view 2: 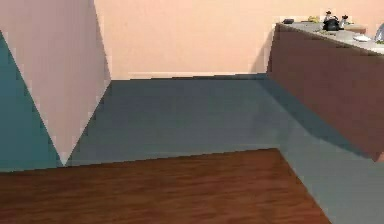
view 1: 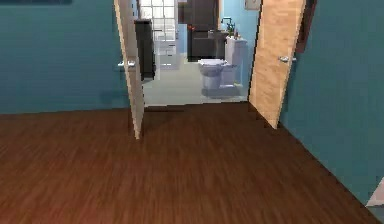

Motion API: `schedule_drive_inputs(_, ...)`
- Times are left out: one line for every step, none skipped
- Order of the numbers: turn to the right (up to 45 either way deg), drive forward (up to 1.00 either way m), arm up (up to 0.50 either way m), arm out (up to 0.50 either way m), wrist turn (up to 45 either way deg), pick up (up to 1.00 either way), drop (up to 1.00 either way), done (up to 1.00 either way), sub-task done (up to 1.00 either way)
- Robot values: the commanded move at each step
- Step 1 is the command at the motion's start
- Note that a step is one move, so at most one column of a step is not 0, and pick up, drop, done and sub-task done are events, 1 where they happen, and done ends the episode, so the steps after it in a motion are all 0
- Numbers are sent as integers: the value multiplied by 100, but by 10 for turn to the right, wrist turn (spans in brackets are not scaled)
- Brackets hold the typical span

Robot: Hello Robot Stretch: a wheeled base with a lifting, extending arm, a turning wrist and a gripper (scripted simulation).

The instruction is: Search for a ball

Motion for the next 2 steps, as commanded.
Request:
schedule_drive_inputs(0, 100, 0, 0, 0, 0, 0, 0, 0)
schedule_drive_inputs(-30, 0, 0, 0, 0, 0, 0, 0, 0)
